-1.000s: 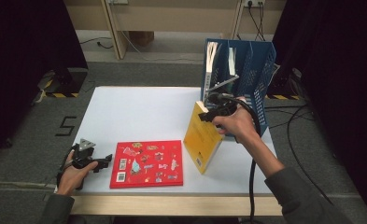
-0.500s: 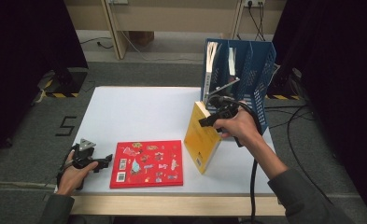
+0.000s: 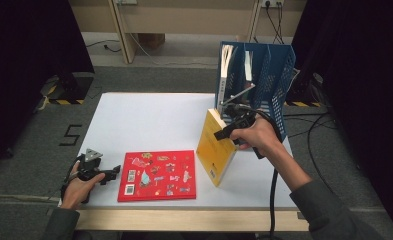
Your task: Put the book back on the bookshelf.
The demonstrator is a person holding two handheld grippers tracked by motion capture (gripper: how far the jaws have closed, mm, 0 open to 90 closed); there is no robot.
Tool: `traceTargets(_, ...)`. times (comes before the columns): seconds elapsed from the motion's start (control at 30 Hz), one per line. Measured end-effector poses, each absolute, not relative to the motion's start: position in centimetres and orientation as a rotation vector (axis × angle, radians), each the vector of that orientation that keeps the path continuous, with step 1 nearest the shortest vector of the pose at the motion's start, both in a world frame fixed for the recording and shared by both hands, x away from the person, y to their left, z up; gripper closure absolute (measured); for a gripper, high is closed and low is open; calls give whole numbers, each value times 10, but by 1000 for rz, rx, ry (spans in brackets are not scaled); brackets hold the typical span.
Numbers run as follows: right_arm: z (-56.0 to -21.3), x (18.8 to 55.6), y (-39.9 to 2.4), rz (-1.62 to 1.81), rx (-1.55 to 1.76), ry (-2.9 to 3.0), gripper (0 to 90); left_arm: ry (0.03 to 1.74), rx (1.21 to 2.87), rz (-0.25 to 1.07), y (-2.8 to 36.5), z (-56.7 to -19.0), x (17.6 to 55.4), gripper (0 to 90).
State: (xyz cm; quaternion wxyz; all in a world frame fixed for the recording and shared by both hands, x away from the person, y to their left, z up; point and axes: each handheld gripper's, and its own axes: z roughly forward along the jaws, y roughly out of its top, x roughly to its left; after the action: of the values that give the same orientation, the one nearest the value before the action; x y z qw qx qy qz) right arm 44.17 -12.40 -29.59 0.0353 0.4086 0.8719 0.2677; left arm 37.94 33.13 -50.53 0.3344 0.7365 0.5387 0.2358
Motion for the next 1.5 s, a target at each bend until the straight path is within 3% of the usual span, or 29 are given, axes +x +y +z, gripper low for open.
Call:
traceTargets(0.63,-293,431,-157,886,1141,2642,755,1406,1921,613,331,-505,380,121)
traceTargets(1.5,-253,418,-242,934,1281,2427,754,1407,1920,609,332,-505,380,116)
